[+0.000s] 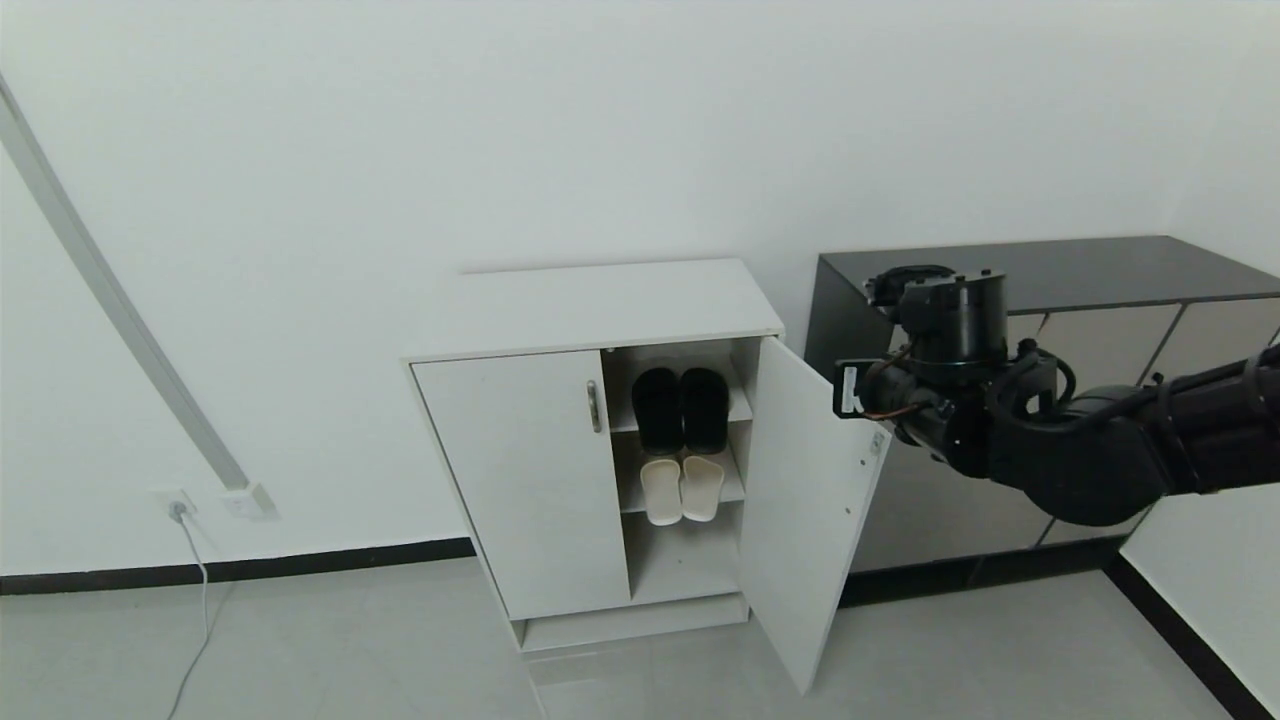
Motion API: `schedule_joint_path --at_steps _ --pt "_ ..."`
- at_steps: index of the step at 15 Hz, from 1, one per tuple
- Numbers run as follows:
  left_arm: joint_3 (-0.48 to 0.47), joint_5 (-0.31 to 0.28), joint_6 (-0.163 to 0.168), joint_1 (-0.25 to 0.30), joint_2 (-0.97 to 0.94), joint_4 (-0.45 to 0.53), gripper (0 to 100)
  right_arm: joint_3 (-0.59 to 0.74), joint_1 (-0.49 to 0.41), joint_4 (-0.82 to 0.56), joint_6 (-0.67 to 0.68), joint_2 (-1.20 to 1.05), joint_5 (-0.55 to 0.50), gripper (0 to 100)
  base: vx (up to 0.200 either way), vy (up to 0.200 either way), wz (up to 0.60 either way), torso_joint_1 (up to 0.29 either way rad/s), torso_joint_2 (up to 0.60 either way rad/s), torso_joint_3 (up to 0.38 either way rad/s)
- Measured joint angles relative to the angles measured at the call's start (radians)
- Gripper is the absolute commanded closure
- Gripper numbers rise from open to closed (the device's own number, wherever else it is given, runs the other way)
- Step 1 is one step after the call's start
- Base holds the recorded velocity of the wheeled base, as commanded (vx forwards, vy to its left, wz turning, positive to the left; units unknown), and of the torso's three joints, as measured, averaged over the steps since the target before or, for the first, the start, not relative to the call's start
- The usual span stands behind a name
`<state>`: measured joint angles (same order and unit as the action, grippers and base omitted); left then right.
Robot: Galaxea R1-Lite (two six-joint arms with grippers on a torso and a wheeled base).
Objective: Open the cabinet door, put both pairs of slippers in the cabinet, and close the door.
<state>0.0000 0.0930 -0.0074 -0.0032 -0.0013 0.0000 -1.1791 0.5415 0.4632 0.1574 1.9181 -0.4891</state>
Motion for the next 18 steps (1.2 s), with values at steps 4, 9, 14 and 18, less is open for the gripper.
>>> schedule_joint_path --at_steps 4,9,14,18 --pt "0.0 -0.001 0.0 0.0 0.0 0.0 100 -0.118 -0.084 -0.043 0.006 0.091 0.035 100 0.0 0.0 0.0 0.0 0.0 0.0" --pt "0.0 0.0 0.001 0.0 0.0 0.0 100 -0.171 -0.145 -0.04 0.049 0.191 0.076 100 0.0 0.0 0.0 0.0 0.0 0.0" --pt "0.0 0.0 0.0 0.0 0.0 0.0 100 -0.198 -0.156 -0.036 0.066 0.26 0.078 100 0.0 0.0 0.0 0.0 0.0 0.0" --pt "0.0 0.0 0.002 0.0 0.0 0.0 100 -0.233 -0.166 -0.035 0.074 0.309 0.078 100 0.0 0.0 0.0 0.0 0.0 0.0"
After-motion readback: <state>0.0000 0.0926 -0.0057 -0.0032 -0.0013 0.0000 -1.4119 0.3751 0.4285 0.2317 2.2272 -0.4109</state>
